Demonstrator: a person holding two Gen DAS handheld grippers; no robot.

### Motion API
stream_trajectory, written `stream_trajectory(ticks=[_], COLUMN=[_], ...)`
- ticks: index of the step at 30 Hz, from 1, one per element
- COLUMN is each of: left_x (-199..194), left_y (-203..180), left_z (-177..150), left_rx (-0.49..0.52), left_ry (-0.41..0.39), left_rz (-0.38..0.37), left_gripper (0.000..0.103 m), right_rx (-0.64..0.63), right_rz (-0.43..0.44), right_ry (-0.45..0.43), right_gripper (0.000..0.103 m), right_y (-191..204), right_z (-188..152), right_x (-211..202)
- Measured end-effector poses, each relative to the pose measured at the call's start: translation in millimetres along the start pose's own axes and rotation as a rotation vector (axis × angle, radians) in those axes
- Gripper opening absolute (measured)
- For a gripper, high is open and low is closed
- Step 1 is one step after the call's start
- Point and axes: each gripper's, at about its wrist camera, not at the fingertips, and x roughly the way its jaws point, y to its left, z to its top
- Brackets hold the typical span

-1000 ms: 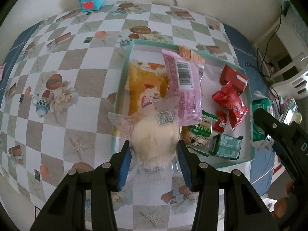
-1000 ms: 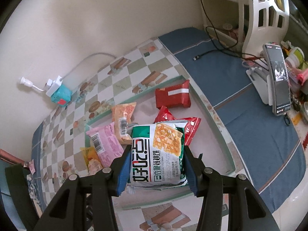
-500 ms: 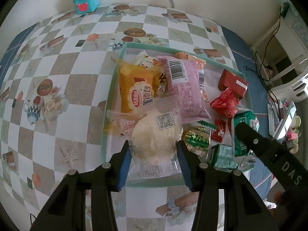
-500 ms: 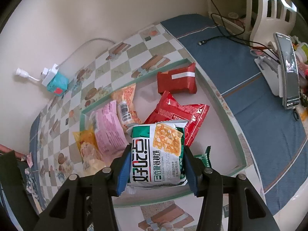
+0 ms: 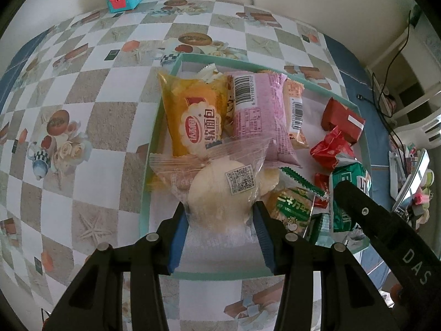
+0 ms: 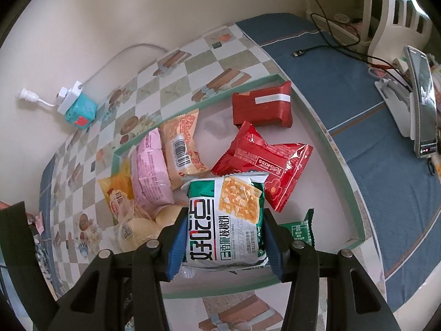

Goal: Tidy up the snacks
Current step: 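Lower bun and cracker pack into the tray and open both grippers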

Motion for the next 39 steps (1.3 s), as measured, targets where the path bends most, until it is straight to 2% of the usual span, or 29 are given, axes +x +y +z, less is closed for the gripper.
stream_trajectory(ticks=[3,8,13,19,20,22,24,28,32,36,39], left_x=[-2,-8,-14,-22,-24,-27,-30,-35,-41,-46,-48], left_y=[0,2,4,8,9,12,14,23,32,44,52], left_z=[1,2,3,3,3,3,3,4,6,8,9], left_rx=[-0.001,-0.007,-0.008,-0.014,-0.017,-0.025,-0.029,-0.057,-0.087,-0.114,-0.119], left_ry=[-0.006,-0.010,-0.013,-0.022,-0.024,-0.028,-0.036,-0.044,-0.075,-0.120,-0.149], left_rz=[0.004,0.007,0.011,0.018,0.020,0.026,0.042,0.049,0.079,0.151,0.221], left_gripper=[0.049,0.062,0.066,0.067,0.069,0.085,0.087,0.087,0.088,0.090,0.090], right_rx=[-0.003,-0.005,-0.014,-0.021,-0.021,-0.022,-0.016,-0.012,-0.016,-0.028,-0.040], right_rz=[-0.004,-0.009,-0.014,-0.031,-0.035,-0.042,-0.042,-0.057,-0.068,-0.076,-0.085], right_ry=[0.000,0.000,-0.012,-0.015,-0.014,-0.016,-0.021,-0.022,-0.020,-0.019,-0.025], right_gripper=[0.054,0.054,0.066,0.069,0.073,0.075,0.080,0.081,0.081,0.082,0.095], right_y=[0,1,3,5,5,4,3,2,3,6,10], right_z=[0,1,3,3,3,3,3,4,3,2,1], right_x=[0,0,-3,-4,-4,-5,-6,-6,-5,-4,-5])
